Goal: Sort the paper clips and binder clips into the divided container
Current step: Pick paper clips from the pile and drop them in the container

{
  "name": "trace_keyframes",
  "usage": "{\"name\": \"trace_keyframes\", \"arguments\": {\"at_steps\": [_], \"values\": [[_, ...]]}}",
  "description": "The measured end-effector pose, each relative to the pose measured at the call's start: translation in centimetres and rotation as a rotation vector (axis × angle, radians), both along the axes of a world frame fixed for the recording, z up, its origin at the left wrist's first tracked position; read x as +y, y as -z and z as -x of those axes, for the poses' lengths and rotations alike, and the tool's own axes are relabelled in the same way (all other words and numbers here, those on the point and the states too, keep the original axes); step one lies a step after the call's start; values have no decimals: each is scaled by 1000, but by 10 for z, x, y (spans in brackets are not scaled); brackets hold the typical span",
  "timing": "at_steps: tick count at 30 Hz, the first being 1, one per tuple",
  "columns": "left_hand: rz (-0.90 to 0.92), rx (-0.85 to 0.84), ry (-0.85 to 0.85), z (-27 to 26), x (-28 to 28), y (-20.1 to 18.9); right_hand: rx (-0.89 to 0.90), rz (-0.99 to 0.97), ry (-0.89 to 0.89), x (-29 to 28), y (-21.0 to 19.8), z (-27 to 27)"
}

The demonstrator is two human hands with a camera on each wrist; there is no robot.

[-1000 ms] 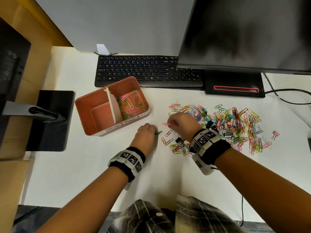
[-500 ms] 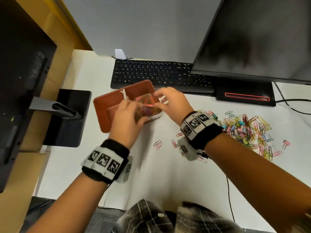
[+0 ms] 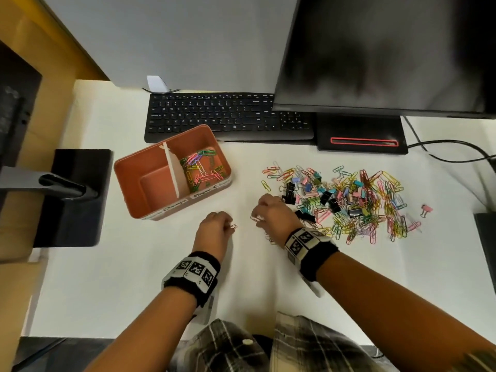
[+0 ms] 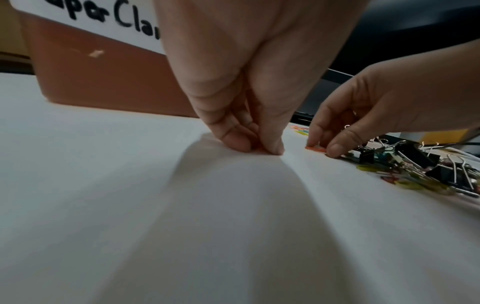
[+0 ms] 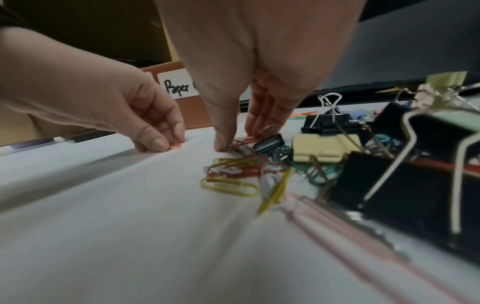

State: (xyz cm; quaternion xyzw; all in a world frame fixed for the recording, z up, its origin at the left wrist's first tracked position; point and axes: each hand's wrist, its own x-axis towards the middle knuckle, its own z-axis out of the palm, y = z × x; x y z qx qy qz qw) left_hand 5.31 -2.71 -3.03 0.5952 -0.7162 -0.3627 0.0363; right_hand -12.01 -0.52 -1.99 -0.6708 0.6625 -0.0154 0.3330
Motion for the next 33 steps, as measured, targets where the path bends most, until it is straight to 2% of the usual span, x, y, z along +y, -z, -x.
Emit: {"name": "trace_keyframes", "arguments": {"at_steps": [7,10,13,16,22,25,28,30,33], "values": [[-38,-24,90,-1,-6,-1,0,-157,-13,-14,-4,17],[-34,-35,106,-1,-7,-2,-29,-190,38,-19,-6,19],[-41,-73,189,-2,-11,0,-16,-229,13,-20,-9,20],[-43,-35,198,3,-17,-2,1,-220,-32,-19,-11,21],[64,118,221,24,-32,-3,-69,-205,-59,-13,-15,25],[108,122,263,38,-40,-4,-167,-50,55,-16,-32,38],[149,98,298,57,-47,-6,-174,128,247,-32,-51,66],[190,62,327,70,-52,-7,-164,162,363,-49,-52,86],[188,25,345,89,-67,-7,-69,105,365,-74,-42,104]]}}
